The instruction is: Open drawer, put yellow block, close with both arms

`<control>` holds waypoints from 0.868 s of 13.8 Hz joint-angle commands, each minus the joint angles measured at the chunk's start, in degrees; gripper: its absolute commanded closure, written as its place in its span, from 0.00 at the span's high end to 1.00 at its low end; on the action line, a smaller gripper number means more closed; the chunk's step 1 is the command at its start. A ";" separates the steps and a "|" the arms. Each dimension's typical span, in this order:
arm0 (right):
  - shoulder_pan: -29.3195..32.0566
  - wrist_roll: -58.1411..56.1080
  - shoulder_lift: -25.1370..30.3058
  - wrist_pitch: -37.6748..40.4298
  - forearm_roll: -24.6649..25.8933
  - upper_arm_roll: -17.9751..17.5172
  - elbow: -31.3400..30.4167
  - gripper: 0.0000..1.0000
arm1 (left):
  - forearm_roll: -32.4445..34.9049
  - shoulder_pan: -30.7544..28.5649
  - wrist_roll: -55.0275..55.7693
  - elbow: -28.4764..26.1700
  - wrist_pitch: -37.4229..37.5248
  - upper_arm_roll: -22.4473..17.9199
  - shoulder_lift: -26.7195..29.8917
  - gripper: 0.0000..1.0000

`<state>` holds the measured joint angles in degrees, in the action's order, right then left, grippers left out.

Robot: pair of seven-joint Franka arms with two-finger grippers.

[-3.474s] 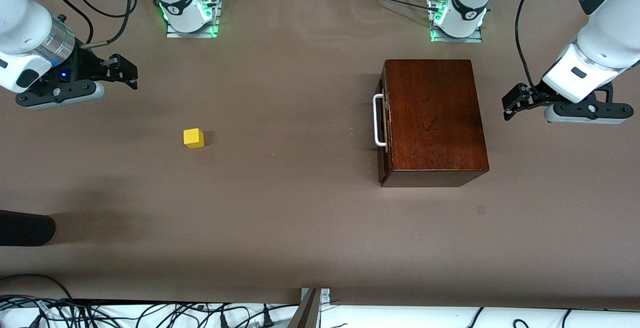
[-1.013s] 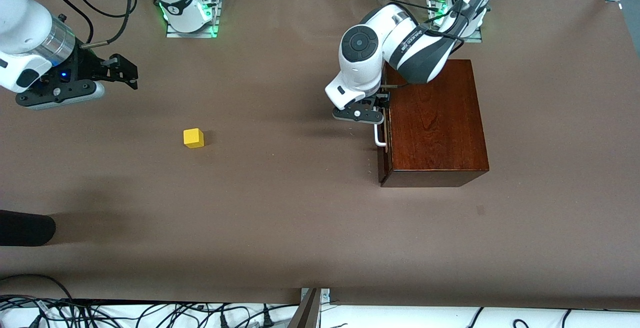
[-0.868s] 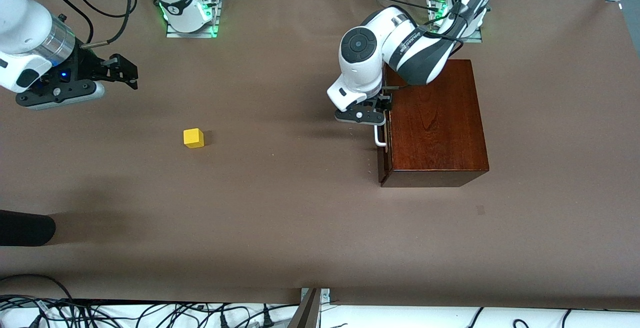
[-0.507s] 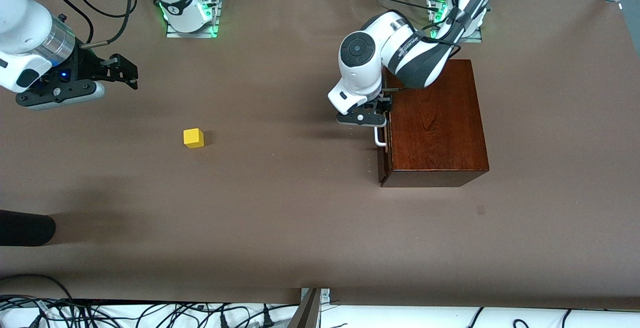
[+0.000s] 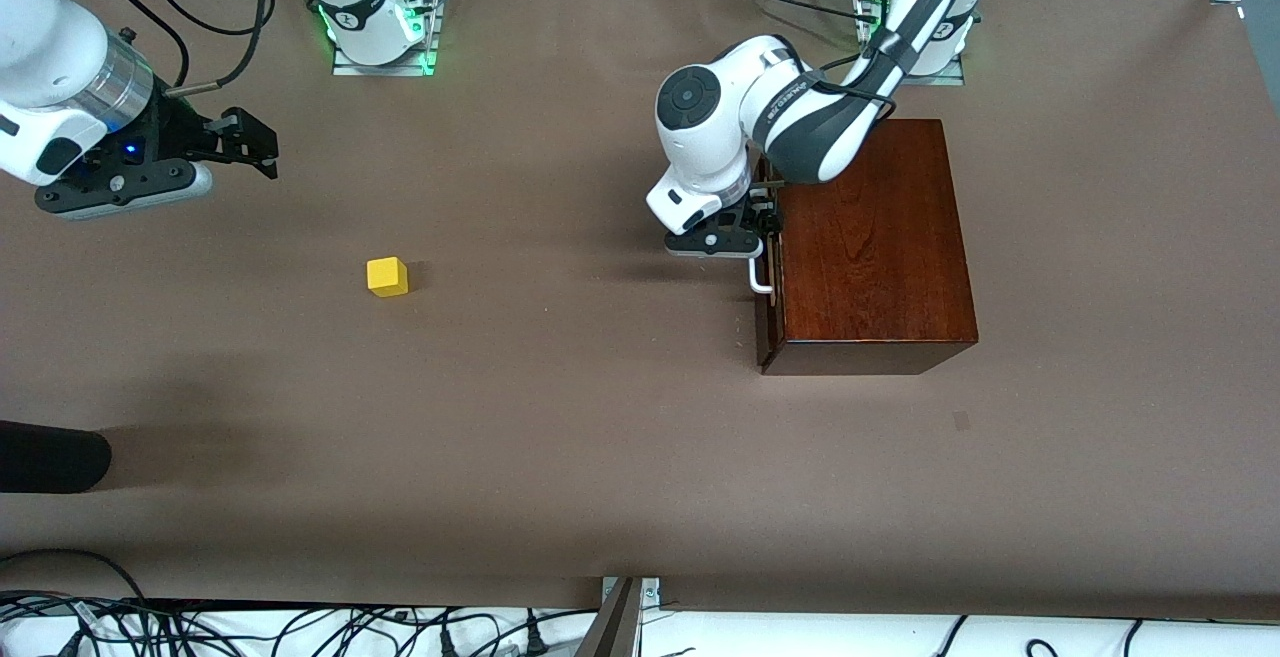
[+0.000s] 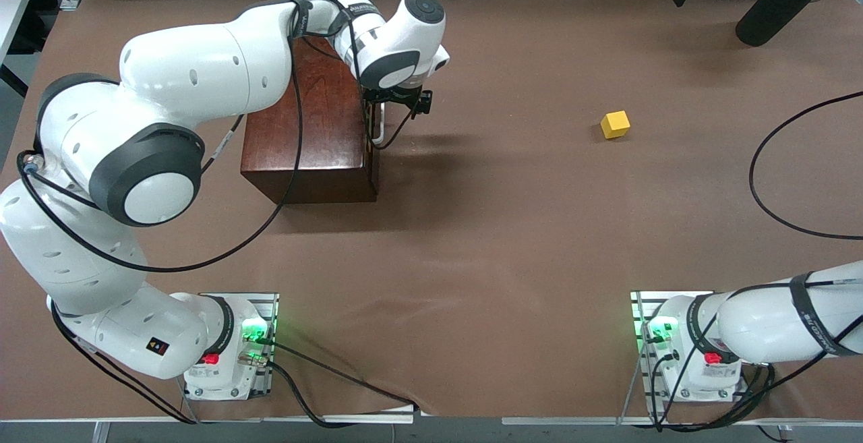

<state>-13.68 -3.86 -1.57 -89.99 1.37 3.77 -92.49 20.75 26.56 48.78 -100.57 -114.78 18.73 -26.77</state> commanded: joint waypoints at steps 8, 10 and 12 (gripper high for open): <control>-0.12 0.09 -0.27 1.05 -0.84 -0.17 1.18 1.00 | 1.39 2.17 3.25 0.46 -2.37 -0.28 -3.72 1.00; -0.12 0.00 -0.27 1.05 -0.75 -0.17 1.18 1.00 | 0.78 2.96 3.60 2.47 -2.55 -0.19 -4.25 1.00; -0.12 0.00 -0.27 1.05 -0.75 -0.17 1.18 1.00 | 0.25 4.80 3.78 5.63 -2.55 -0.19 -5.39 1.00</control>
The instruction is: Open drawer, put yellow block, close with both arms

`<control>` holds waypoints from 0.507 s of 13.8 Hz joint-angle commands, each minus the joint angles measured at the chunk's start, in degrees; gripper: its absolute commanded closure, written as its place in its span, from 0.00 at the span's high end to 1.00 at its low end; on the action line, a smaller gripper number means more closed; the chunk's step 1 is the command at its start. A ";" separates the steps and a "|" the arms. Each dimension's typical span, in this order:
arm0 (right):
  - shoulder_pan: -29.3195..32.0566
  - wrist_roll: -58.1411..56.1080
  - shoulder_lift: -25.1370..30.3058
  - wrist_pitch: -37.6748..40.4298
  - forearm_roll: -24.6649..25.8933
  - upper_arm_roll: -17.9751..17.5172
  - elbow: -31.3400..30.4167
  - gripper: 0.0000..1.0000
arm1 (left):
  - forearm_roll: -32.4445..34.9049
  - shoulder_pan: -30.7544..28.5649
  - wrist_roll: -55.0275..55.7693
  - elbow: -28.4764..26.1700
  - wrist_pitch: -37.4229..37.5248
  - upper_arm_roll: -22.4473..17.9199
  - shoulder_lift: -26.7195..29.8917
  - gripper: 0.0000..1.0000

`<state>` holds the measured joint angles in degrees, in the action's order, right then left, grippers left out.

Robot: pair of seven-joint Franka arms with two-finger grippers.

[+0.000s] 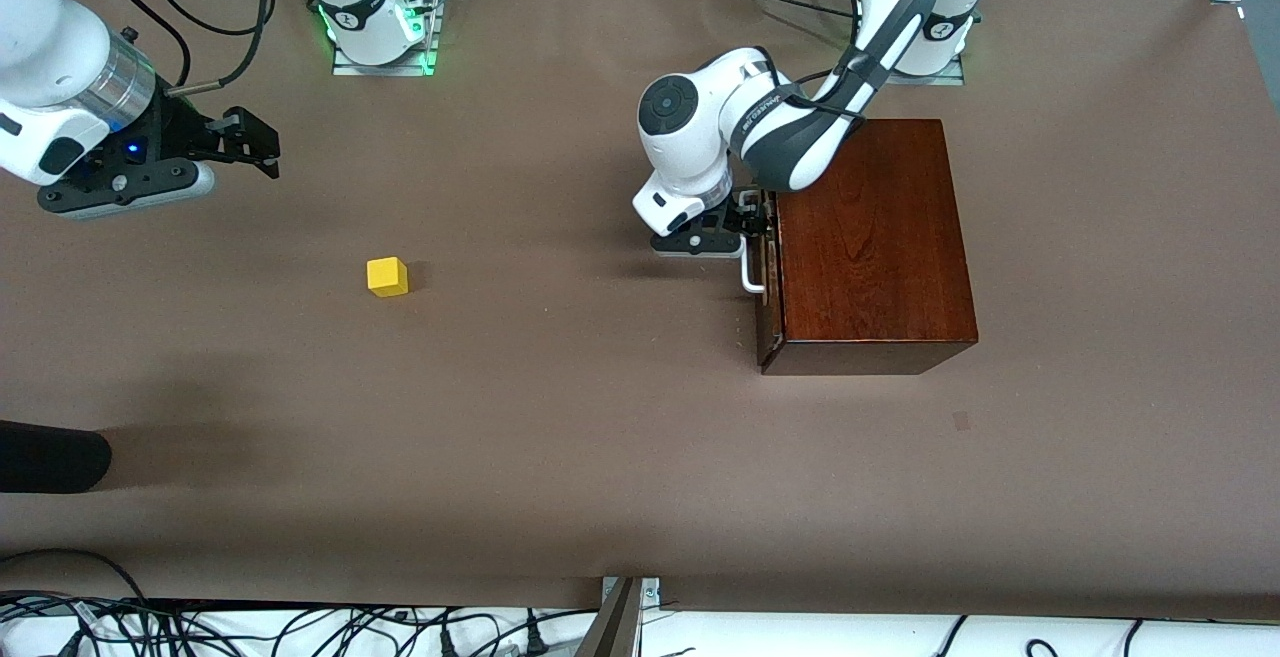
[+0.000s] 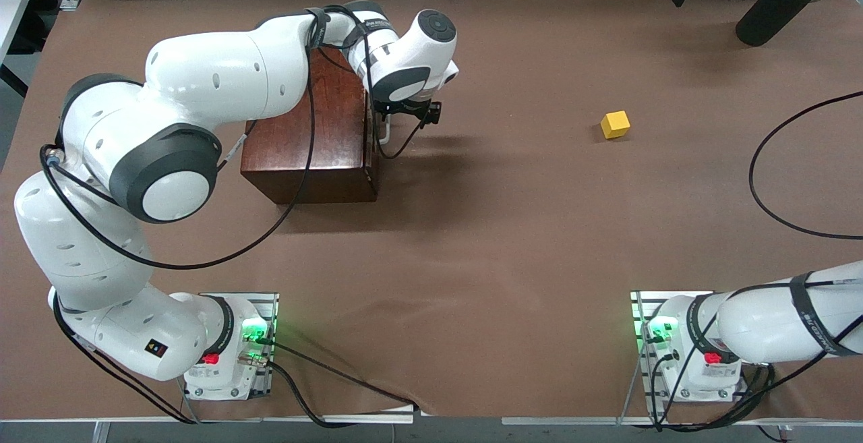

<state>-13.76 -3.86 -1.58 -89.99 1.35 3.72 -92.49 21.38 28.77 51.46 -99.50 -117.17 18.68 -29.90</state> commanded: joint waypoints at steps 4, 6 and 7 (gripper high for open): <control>-0.04 -0.09 -0.27 0.78 -0.64 -0.21 1.18 1.00 | -0.38 4.71 2.33 10.10 -0.16 -0.05 -6.13 1.00; -0.30 -0.70 -0.27 0.69 -0.29 -0.38 1.18 1.00 | -1.16 5.42 3.12 12.22 -0.16 -0.05 -7.98 1.00; -0.31 -0.71 -0.27 0.69 -0.12 -0.90 1.18 1.00 | -1.17 5.42 3.12 12.31 -0.16 -0.05 -8.07 1.00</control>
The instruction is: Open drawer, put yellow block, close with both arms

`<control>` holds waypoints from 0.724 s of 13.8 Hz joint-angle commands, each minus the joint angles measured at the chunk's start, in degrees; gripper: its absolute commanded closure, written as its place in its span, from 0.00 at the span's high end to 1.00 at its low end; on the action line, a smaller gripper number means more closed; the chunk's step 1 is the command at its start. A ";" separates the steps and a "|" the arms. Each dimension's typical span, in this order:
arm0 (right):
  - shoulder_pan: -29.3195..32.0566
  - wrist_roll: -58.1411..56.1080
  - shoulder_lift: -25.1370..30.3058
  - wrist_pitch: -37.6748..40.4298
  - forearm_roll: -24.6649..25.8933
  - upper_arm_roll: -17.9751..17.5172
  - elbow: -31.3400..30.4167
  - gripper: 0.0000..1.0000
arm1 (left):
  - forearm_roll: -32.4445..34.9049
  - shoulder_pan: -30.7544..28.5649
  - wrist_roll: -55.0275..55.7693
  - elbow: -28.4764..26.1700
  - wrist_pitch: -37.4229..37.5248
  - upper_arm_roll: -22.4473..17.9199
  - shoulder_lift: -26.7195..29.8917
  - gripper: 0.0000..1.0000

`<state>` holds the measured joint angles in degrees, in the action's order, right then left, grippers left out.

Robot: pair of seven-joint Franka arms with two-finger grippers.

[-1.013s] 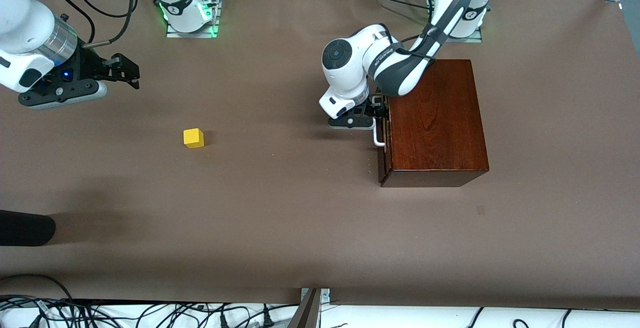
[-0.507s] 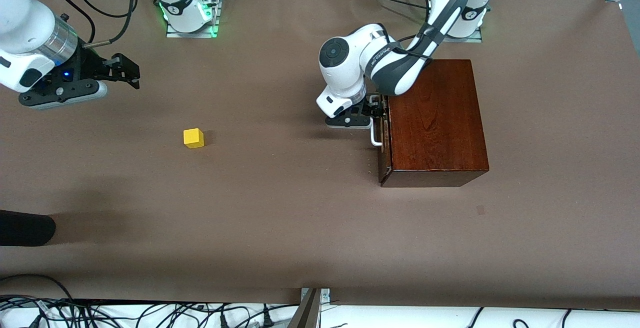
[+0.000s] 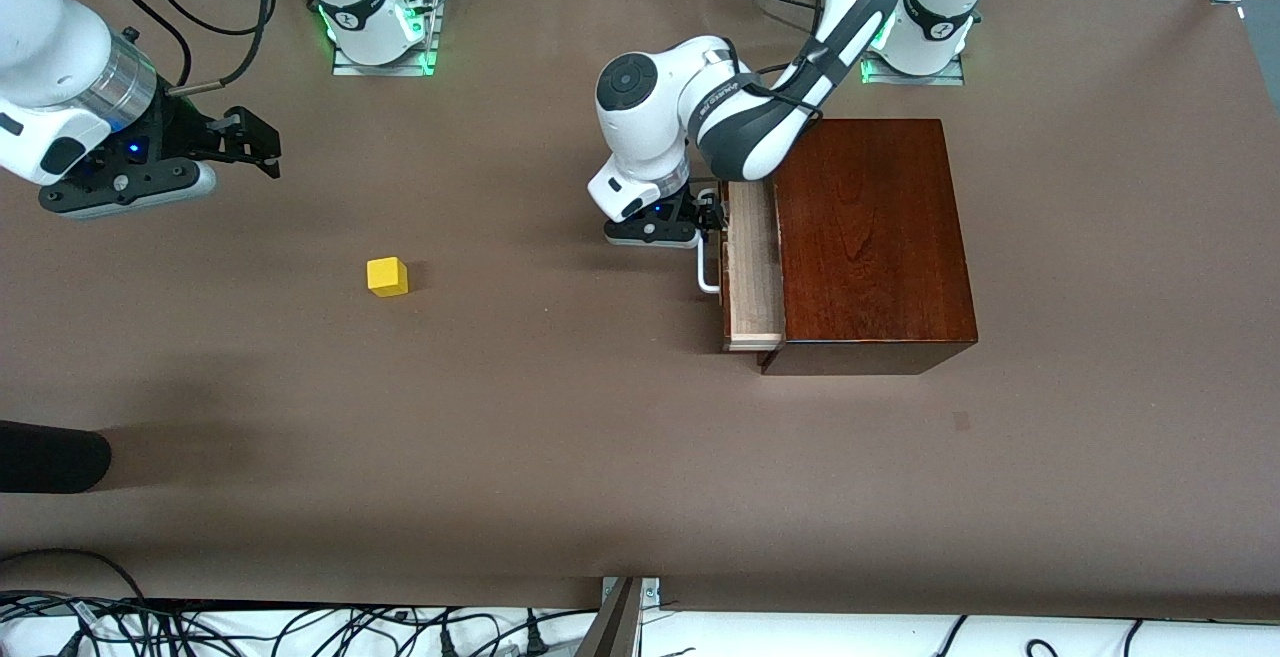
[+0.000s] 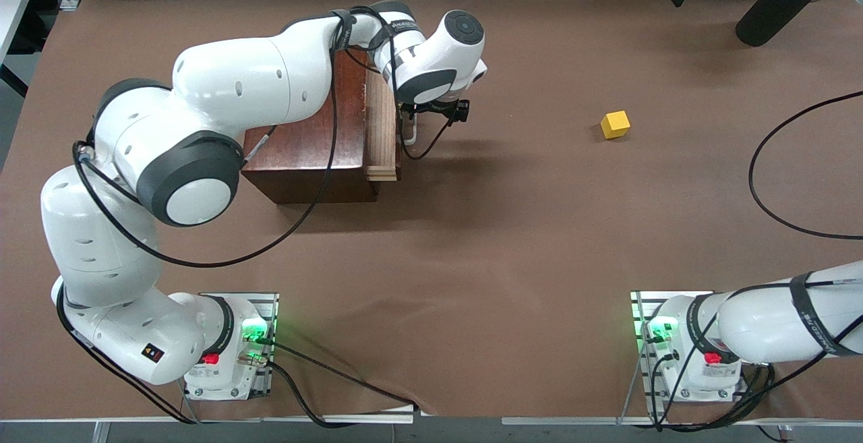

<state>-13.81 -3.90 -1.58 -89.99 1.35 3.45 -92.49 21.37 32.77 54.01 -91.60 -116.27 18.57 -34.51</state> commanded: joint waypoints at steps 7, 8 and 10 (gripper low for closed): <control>-0.78 -0.41 -1.15 -0.44 -0.21 -0.81 3.02 1.00 | -2.72 2.56 1.44 7.47 -0.80 0.06 -3.46 1.00; -1.04 -0.58 -1.15 -1.84 -0.38 -0.81 3.02 1.00 | -2.82 2.91 1.36 7.83 -0.28 0.06 -3.20 1.00; -1.05 -0.66 -2.02 -3.26 -0.73 -0.72 3.02 1.00 | -2.65 2.92 1.10 8.01 2.43 -0.03 -2.32 1.00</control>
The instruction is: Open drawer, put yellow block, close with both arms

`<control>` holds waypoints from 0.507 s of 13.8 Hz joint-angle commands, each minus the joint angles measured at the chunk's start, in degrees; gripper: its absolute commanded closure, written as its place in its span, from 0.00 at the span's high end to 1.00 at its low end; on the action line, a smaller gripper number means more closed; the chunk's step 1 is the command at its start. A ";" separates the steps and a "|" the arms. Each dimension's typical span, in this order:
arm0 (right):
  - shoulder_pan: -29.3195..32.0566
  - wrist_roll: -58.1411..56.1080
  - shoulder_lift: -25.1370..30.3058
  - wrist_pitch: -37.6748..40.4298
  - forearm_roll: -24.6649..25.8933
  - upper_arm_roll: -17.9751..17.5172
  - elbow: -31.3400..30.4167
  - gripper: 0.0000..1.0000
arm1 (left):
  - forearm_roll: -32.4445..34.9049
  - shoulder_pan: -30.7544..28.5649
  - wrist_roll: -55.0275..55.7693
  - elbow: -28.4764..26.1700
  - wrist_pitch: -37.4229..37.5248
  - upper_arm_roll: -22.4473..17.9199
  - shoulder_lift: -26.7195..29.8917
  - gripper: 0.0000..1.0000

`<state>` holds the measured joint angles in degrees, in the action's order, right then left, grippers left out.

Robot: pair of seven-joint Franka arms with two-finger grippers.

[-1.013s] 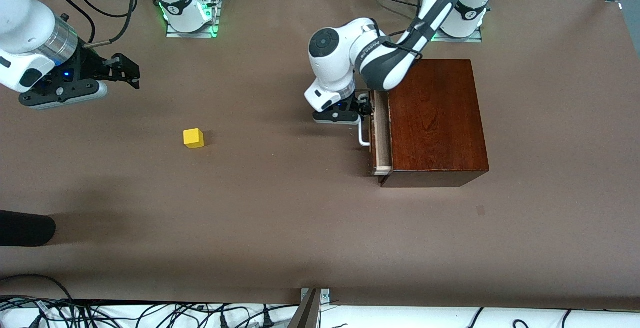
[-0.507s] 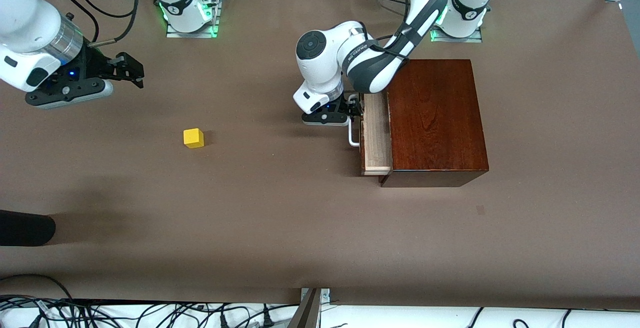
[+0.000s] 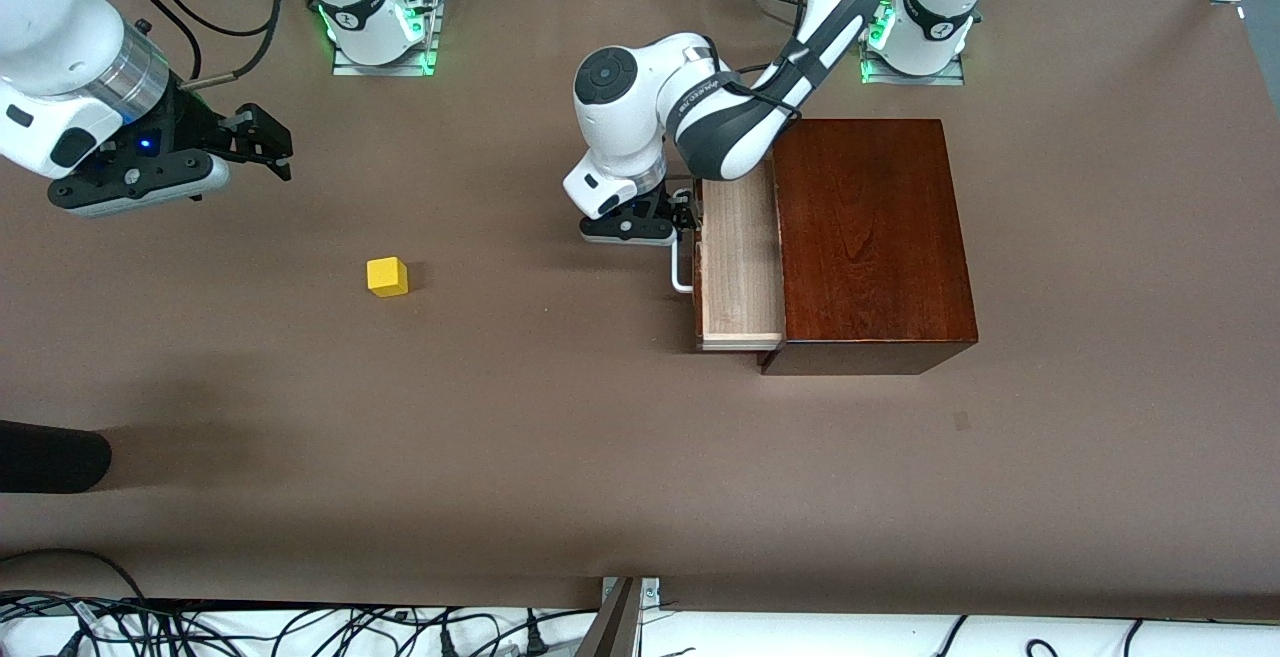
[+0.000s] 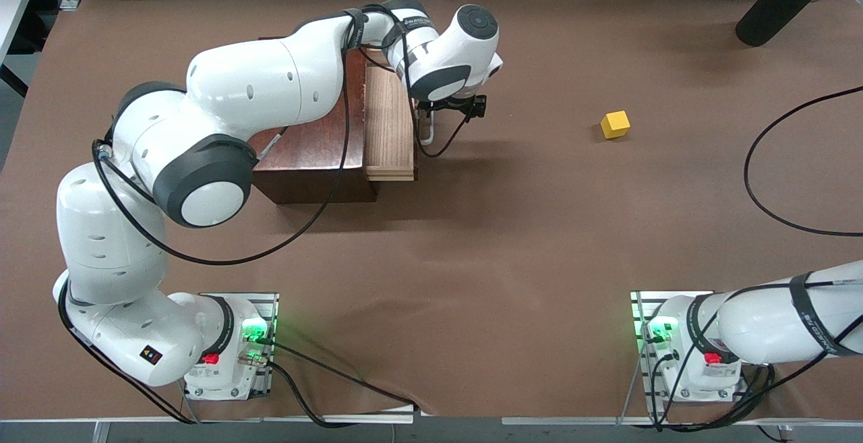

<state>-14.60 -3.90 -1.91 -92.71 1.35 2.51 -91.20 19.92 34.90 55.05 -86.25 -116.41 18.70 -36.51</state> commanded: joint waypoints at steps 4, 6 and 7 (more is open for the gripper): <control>0.10 -0.32 -4.23 -1.86 -0.82 0.39 1.64 1.00 | -0.76 -0.62 -0.64 2.84 12.05 -0.68 5.20 1.00; 0.28 -0.58 -5.72 -1.77 -0.73 0.39 1.72 1.00 | -1.37 -3.42 -1.43 3.36 16.37 -0.51 8.45 1.00; 0.54 -0.66 -5.99 -1.60 -0.73 0.56 1.64 1.00 | -1.46 -5.00 -2.65 3.98 19.26 -0.51 10.04 1.00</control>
<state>-14.52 -3.90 -6.55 -94.87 1.34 2.82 -91.10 19.91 32.79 54.75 -82.20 -101.64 18.17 -30.73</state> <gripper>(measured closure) 0.000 0.000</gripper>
